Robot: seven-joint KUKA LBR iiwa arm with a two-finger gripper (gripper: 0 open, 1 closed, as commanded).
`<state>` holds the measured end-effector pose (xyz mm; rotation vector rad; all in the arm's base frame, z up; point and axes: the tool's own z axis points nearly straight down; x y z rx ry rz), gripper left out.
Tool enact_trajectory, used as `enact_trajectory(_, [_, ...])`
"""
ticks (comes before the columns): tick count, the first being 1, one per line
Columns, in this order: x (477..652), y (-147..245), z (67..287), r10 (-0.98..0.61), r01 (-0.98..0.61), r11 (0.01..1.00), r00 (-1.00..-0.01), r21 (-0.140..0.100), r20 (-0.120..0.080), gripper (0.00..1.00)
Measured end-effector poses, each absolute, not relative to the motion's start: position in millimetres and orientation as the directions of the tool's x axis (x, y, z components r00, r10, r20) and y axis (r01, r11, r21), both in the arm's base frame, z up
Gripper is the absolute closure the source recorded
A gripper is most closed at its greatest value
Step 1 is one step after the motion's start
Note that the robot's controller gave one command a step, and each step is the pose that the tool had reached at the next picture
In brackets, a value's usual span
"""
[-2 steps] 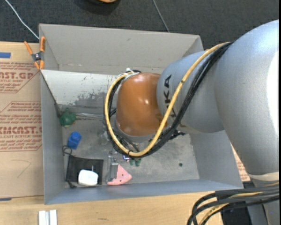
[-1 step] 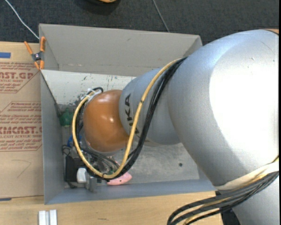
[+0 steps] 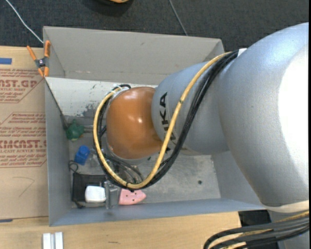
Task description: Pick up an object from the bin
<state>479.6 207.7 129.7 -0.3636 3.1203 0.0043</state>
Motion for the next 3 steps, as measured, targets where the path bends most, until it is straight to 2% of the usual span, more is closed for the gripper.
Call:
enact_trajectory(1, [487.6, 228, 74, -0.324, -0.325, 0.946, -0.946, 0.004, -0.023, 0.0])
enact_trajectory(2, [485.8, 239, 73, -0.432, -0.432, 0.902, -0.902, -0.002, -0.022, 0.0])
enact_trajectory(3, [496.3, 246, 70, -0.115, -0.115, 0.993, -0.993, 0.009, -0.02, 1.0])
